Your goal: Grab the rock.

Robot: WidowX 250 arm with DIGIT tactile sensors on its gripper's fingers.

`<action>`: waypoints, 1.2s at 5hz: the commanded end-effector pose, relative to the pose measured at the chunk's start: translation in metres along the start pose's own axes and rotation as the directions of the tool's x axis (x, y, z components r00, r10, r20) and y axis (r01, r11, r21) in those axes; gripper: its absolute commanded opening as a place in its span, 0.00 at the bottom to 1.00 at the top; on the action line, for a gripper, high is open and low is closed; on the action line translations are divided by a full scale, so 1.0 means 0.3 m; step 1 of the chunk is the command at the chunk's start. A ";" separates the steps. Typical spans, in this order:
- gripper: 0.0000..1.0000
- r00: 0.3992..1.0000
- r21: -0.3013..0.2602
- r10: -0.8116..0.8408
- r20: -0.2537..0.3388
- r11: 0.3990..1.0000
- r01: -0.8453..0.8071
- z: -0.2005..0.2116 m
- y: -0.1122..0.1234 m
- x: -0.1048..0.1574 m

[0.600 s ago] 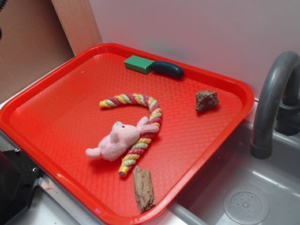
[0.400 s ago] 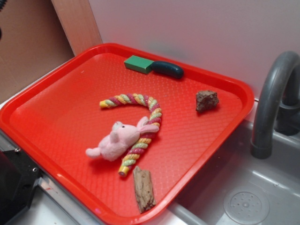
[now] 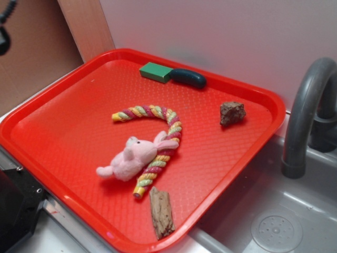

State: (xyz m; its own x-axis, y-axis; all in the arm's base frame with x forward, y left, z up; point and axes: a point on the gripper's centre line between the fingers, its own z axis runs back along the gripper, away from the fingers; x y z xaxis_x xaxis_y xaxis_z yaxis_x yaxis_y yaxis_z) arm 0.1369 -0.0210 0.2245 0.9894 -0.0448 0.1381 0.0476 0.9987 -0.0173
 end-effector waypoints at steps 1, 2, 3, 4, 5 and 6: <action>1.00 0.982 0.041 -0.151 0.110 0.988 0.147 -0.075 -0.038 0.123; 1.00 0.912 0.053 -0.394 0.113 0.919 0.390 -0.186 -0.124 0.197; 1.00 0.897 0.035 -0.422 0.134 0.906 0.421 -0.290 -0.150 0.261; 1.00 0.924 0.040 -0.358 0.136 0.934 0.356 -0.317 -0.173 0.316; 1.00 0.942 0.015 -0.303 0.143 0.953 0.304 -0.360 -0.195 0.387; 1.00 0.947 0.006 -0.294 0.132 0.955 0.296 -0.418 -0.242 0.470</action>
State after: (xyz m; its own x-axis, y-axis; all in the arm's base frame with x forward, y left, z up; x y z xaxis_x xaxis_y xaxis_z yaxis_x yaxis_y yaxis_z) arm 0.2841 -0.0934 0.1018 0.9190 -0.3365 0.2054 0.3368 0.9409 0.0346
